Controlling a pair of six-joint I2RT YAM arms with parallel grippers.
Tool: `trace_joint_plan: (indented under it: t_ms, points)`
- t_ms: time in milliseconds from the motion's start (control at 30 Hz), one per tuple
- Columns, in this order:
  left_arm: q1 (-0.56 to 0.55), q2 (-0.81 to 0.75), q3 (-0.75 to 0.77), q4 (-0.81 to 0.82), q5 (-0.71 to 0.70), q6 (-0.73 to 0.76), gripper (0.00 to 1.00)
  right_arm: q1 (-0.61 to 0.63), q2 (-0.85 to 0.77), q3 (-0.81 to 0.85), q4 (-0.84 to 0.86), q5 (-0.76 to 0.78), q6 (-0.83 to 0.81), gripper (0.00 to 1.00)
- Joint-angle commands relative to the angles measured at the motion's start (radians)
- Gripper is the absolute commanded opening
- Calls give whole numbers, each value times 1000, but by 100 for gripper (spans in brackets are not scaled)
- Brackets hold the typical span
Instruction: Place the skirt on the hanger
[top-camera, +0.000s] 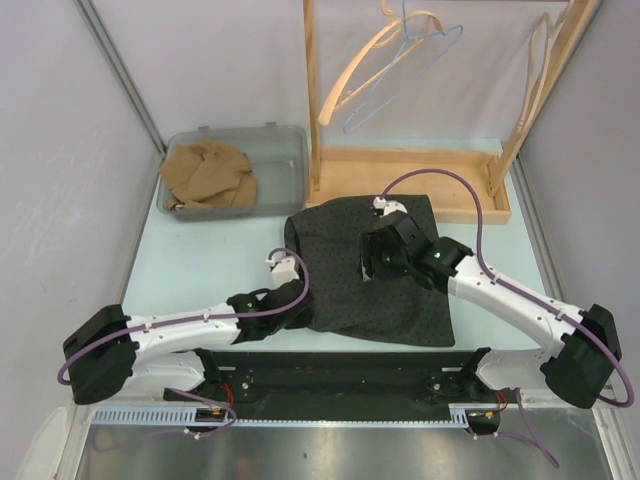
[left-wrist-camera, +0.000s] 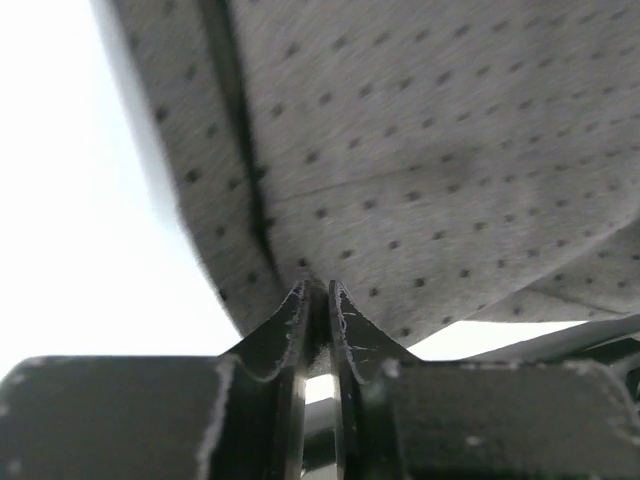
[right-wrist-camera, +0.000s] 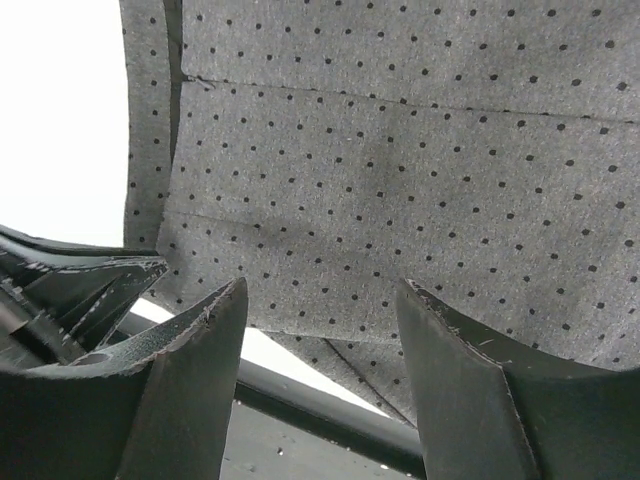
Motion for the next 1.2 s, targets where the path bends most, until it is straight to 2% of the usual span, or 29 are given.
trace_joint_plan:
  t_ms: [0,100,233,333,400,500,533,567,633,733,867,1000,1167]
  points:
    - [5,-34,-42,-52,62,-81,14,-11,-47,0,0,29,15,65]
    - [3,-35,-40,-88,68,-87,18,-26,-61,0,-6,31,7,64]
    - [3,-8,-49,-95,91,-95,31,-48,-75,0,-15,26,-5,64]
    - [5,-5,-74,-60,105,-99,33,-57,-89,0,-21,23,-6,63]
    - [3,-9,-80,-31,109,-99,32,-60,-99,1,-26,24,-8,63]
    - [3,-9,-74,-6,115,-75,24,-66,-112,0,-36,27,-14,63]
    - [5,-14,-66,-6,112,-73,8,-69,-116,0,-39,27,-12,63]
    - [3,-17,-60,-12,105,-78,0,-72,-119,1,-43,24,-14,63]
    - [5,-38,-50,-39,80,-84,0,-75,-128,0,-44,26,-17,63]
    - [-9,-155,-56,-88,36,-122,0,-84,-138,1,-40,24,-20,62]
    - [-25,-421,-98,-159,-49,-186,0,-107,-141,0,-27,17,-22,63]
    - [-29,-612,-180,-191,-43,-242,0,-126,-136,0,-7,11,-25,63]
    - [-32,-661,-257,-288,16,-282,0,-179,-129,1,37,-43,-17,63]
